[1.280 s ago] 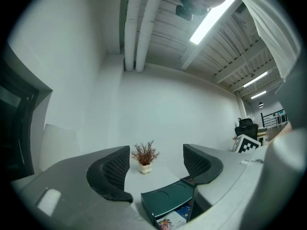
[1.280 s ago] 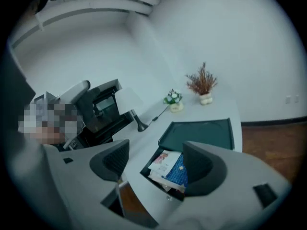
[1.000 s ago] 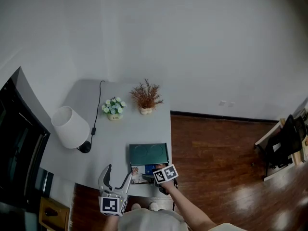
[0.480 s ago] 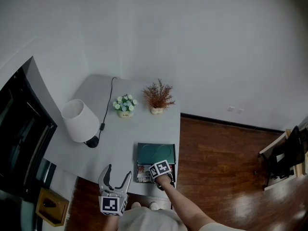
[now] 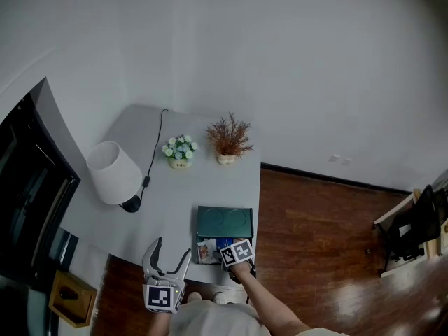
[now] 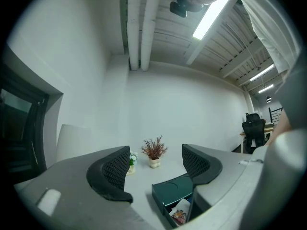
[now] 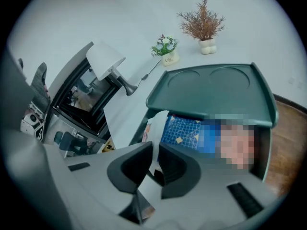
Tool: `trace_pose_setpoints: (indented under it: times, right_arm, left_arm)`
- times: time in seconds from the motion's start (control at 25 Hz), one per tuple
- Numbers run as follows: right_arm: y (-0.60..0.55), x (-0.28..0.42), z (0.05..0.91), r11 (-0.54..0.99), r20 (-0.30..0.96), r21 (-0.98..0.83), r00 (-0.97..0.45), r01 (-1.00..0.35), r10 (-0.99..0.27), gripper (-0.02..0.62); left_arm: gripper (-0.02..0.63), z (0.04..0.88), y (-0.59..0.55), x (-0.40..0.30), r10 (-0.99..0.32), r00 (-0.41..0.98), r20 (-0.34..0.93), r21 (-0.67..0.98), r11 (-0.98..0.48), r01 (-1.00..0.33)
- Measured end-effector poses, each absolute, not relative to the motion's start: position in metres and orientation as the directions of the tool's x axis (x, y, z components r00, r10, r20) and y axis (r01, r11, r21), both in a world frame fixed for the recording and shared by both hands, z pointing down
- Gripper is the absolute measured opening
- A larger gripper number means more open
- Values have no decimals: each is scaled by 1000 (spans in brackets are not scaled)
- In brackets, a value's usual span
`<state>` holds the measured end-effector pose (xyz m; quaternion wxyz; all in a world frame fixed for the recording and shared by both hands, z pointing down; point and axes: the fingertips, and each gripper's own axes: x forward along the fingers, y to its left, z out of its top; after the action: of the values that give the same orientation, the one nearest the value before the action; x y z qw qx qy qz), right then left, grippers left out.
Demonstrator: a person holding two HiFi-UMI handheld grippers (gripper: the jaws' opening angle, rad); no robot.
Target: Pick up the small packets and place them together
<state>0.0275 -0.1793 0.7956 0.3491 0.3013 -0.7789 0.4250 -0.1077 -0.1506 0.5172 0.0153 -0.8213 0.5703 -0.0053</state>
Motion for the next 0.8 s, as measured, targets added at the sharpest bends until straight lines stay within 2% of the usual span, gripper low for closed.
trace_pose_setpoints:
  times: [0.08,0.28,0.56,0.8]
  right_arm:
    - [-171,31,786,455,778,-473,-600,-754,-186,28]
    - [-157,44,757,427,704,-539,-667,-726,-244,28]
    - [-175,46,688,378,482,-705,-796,-600,-366,28]
    - [-234,37,686,389,494,-677,-777,-625,-390,28]
  left_arm:
    - [327,518,-151,-103,-933,359,-8,-25,-359,-933]
    - [327,521,-153,-97,-927,374,-5,-14,-374,-927]
    - [327,522,-156,-98,-924,381,-2,-6,-381,-924]
    - [327,516,-158,-96,-921,389,-5,-9,-389,-921]
